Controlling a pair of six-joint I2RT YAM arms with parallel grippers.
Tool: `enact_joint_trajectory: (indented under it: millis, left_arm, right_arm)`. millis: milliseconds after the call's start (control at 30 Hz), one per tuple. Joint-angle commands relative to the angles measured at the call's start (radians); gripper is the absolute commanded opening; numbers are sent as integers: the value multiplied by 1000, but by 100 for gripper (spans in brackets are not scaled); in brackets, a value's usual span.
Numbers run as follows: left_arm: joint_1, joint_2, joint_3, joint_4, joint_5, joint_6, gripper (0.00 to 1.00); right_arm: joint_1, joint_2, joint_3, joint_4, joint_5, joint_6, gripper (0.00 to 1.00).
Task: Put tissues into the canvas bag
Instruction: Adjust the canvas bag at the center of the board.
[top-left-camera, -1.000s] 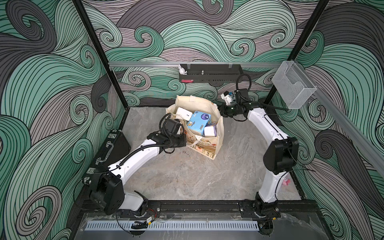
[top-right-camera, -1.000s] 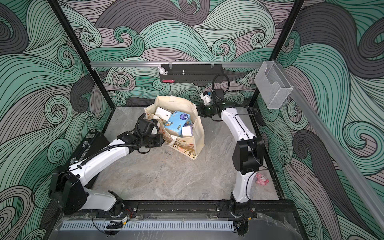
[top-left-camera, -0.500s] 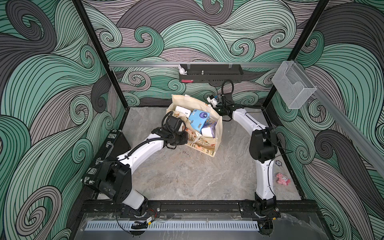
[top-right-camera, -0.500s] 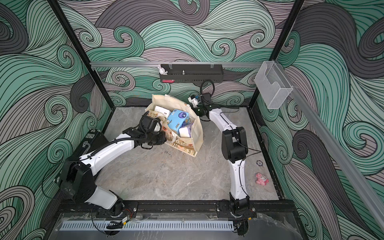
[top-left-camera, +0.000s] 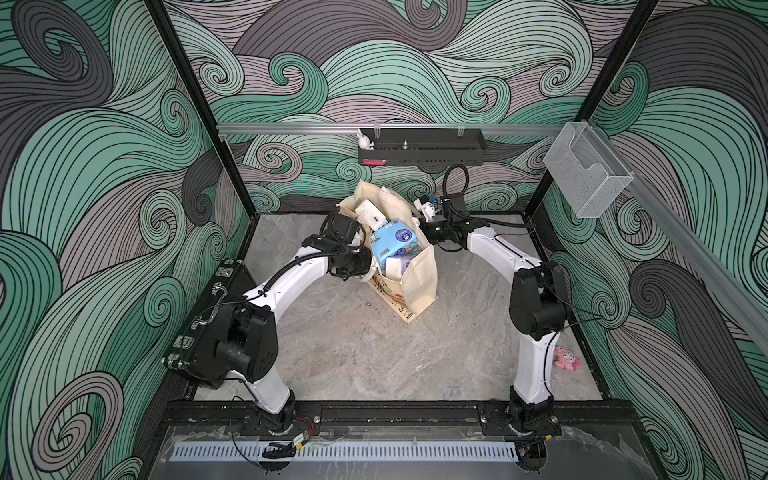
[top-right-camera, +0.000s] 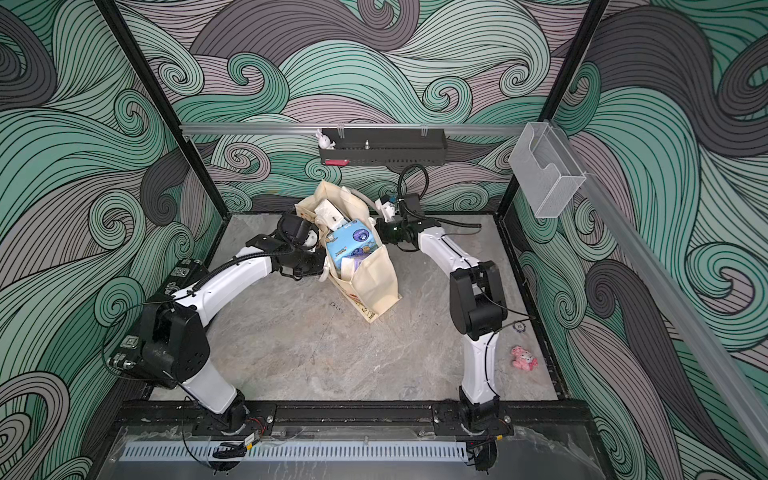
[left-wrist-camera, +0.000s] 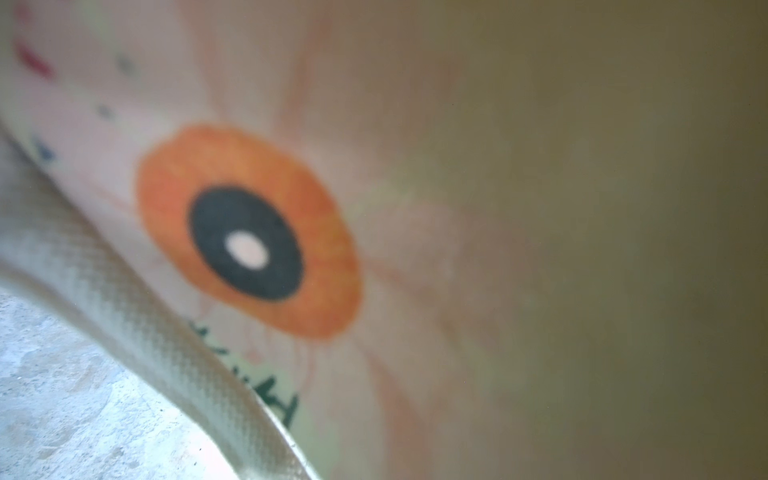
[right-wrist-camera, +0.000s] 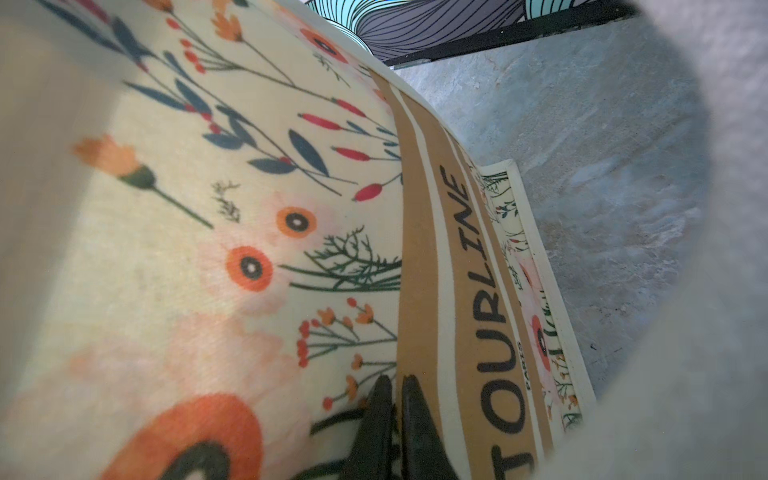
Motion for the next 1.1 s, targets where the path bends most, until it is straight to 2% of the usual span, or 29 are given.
enact_joint_trajectory:
  millis: [0, 133, 300, 467, 767, 900, 1067]
  left_arm:
    - [-24, 33, 122, 186, 136, -35, 0]
    - [-24, 44, 189, 221, 200, -100, 0]
    - [-23, 7, 196, 280, 240, -151, 0]
    - [-23, -43, 190, 329, 245, -148, 0]
    - [27, -77, 384, 177, 330, -119, 0]
    - [93, -84, 408, 194, 406, -188, 1]
    - [163, -101, 411, 84, 397, -150, 2]
  right_arm:
    - [125, 5, 20, -169, 10, -51, 10]
    - [125, 0, 40, -229, 136, -33, 10]
    - [124, -33, 21, -222, 183, -30, 11]
    - [109, -45, 7, -223, 181, -35, 11]
    - [75, -79, 7, -239, 181, -53, 12]
    - [45, -104, -3, -239, 182, -51, 13]
    - [1, -150, -27, -238, 182, -51, 14]
